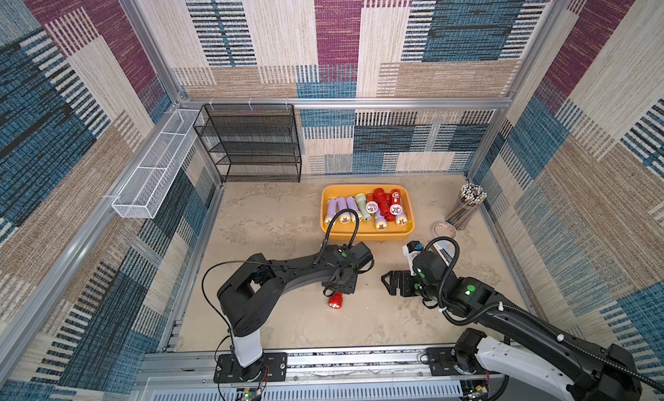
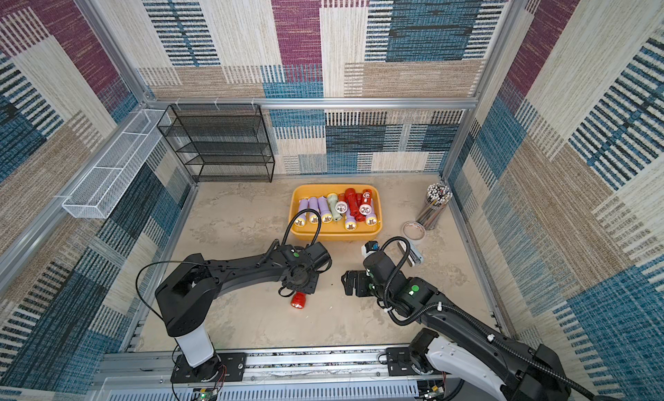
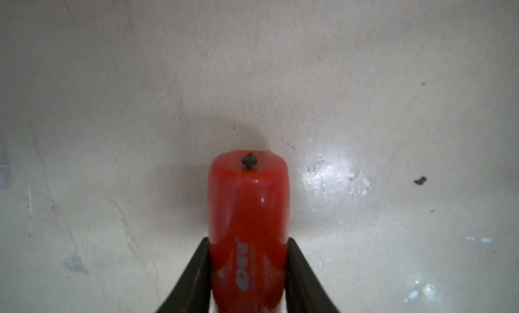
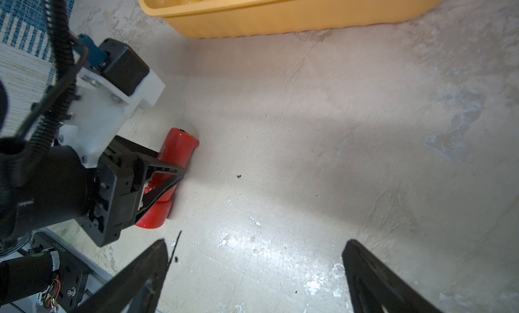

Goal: Put the flashlights into the storage boxes
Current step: Pick up the flashlight from the center of the board, then place the flashlight at the storage box.

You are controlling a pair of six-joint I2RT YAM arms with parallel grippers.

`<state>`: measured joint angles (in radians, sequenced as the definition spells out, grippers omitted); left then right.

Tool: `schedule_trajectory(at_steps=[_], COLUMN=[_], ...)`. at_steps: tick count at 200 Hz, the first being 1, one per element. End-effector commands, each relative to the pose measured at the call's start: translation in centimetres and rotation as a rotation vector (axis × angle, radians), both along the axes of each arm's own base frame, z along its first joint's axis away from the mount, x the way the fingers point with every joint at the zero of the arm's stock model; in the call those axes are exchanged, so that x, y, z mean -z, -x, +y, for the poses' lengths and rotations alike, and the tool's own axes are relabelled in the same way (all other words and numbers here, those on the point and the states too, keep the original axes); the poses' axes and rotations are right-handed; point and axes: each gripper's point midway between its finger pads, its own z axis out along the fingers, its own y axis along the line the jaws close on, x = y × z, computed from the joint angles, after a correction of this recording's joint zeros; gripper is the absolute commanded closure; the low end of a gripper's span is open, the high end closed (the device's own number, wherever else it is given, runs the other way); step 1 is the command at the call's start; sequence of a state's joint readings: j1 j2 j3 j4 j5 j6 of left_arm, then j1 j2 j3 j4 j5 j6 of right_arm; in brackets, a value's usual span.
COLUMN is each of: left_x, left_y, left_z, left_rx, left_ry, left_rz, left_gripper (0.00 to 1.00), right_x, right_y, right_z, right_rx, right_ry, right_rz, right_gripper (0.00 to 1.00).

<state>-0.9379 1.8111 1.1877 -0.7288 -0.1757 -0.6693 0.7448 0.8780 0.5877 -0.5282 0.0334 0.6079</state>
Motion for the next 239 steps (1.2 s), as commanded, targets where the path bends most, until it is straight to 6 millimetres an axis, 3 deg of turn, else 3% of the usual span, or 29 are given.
schedule_trajectory(at_steps=[1, 34, 84, 117, 165, 191, 239], left_x=[0.0, -1.5, -6.3, -9.2, -13.7, -13.8, -10.0], left_y=[0.1, -0.1, -2.7, -6.7, -15.1, -19.8, -26.0], left_z=[0.8, 1.0, 0.5, -1.2, -3.3, -4.0, -6.3], left_rx=[-0.014, -0.013, 0.037, 0.07, 0.045, 0.002, -0.062], left_ry=[-0.044, -0.05, -0.078, -0.091, -0.001, 0.073, 0.196], left_rz=[0.009, -0.015, -0.114, -0.168, -0.258, -0.271, -0.259], left_gripper=[0.73, 0.78, 0.78, 0.79, 0.76, 0.74, 0.74], right_x=[-0.6, -0.6, -0.7, -1.0, -1.2, -1.2, -1.0], right_y=[-0.2, -0.2, -0.2, -0.1, -0.1, -0.3, -1.1], right_z=[0.3, 0.3, 0.4, 0.5, 0.6, 0.4, 0.5], right_rx=[-0.004, -0.003, -0.009, -0.013, -0.022, -0.015, -0.005], right_ry=[-0.02, -0.021, -0.025, -0.037, -0.042, -0.034, 0.006], right_rz=[-0.017, -0.02, -0.021, -0.029, -0.035, -0.04, -0.04], right_gripper=[0.0, 0.0, 0.0, 0.0, 0.0, 0.0, 0.0])
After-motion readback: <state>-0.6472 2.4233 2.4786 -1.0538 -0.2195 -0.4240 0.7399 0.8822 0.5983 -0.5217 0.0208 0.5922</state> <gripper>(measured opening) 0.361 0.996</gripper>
